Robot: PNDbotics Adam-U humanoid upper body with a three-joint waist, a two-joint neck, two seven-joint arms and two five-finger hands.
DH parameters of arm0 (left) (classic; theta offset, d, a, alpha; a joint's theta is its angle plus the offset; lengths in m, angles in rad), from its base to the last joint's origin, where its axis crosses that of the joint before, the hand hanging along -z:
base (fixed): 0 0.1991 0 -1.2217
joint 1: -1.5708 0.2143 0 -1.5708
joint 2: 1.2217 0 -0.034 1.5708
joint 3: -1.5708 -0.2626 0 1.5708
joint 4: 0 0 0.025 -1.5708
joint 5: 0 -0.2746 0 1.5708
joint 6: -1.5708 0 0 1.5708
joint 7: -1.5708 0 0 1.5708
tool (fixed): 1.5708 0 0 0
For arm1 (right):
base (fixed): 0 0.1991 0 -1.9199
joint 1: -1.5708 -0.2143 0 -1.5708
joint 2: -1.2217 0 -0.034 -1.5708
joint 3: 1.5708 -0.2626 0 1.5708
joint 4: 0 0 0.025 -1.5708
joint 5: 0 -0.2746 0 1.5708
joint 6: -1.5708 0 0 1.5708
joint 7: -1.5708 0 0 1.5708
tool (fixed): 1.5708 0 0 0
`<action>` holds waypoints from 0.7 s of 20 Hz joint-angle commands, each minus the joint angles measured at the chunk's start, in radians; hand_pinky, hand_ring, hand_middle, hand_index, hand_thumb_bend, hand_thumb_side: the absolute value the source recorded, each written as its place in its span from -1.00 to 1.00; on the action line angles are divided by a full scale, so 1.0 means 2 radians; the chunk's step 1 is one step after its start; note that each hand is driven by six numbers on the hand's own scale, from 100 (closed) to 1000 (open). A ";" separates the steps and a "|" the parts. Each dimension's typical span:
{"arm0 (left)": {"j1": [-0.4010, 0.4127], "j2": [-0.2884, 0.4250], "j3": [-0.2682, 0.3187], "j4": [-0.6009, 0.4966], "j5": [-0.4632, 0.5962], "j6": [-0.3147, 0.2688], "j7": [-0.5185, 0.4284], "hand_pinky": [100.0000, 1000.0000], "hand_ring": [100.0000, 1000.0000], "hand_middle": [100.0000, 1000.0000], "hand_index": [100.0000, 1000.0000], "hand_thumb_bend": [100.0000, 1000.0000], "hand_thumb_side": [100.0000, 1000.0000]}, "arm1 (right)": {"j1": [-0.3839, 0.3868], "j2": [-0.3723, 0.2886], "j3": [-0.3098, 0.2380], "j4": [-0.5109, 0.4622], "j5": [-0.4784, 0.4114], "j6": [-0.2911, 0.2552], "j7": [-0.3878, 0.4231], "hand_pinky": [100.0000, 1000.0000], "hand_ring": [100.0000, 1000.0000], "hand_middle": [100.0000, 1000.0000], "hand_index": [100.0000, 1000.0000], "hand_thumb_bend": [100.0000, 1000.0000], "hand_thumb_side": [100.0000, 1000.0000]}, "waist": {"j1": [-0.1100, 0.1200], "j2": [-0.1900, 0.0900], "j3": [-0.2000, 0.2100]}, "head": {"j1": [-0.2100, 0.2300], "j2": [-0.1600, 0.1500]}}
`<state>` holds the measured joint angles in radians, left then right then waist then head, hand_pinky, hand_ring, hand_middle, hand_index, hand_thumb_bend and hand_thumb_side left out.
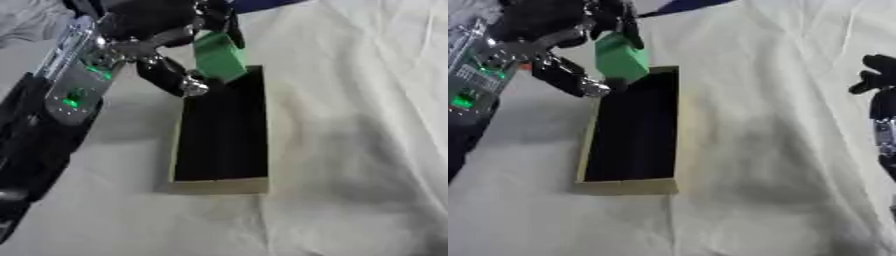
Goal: Pick up objects on the table and place them in the box.
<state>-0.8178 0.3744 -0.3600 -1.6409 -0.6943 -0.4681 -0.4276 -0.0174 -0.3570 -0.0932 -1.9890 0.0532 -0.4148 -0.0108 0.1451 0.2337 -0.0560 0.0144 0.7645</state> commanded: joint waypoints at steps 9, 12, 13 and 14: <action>0.020 -0.016 -0.024 0.024 -0.080 -0.035 0.000 -0.43 -0.04 0.14 0.39 -0.52 -1.00 | -0.003 -0.004 -0.003 -0.006 0.002 0.002 -0.002 0.71 0.79 -0.01 0.69 -1.00 0.30 | -0.006 -0.005 -0.002 | -0.011 0.003; 0.027 -0.024 -0.025 0.040 -0.101 -0.039 0.004 -0.39 -0.02 0.16 0.41 -0.50 -1.00 | -0.004 -0.003 -0.003 -0.006 0.003 0.001 -0.003 0.71 0.79 -0.02 0.69 -1.00 0.30 | -0.007 -0.003 -0.003 | -0.010 0.003; 0.029 -0.026 -0.026 0.047 -0.108 -0.040 0.005 -0.38 -0.01 0.17 0.42 -0.51 -1.00 | -0.004 -0.002 -0.003 -0.006 0.003 0.001 -0.003 0.71 0.79 -0.02 0.69 -1.00 0.30 | -0.008 -0.002 -0.004 | -0.010 0.003; 0.030 -0.029 -0.027 0.053 -0.114 -0.042 0.006 -0.31 0.04 0.21 0.45 -0.49 -1.00 | -0.004 -0.002 -0.003 -0.006 0.004 0.001 -0.003 0.71 0.79 -0.02 0.69 -1.00 0.30 | -0.008 -0.001 -0.004 | -0.009 0.003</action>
<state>-0.7465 0.3130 -0.4161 -1.5387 -0.9057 -0.5470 -0.4200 -0.0178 -0.3550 -0.0928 -1.9890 0.0563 -0.4125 -0.0138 0.1388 0.2438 -0.0639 -0.0053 0.7645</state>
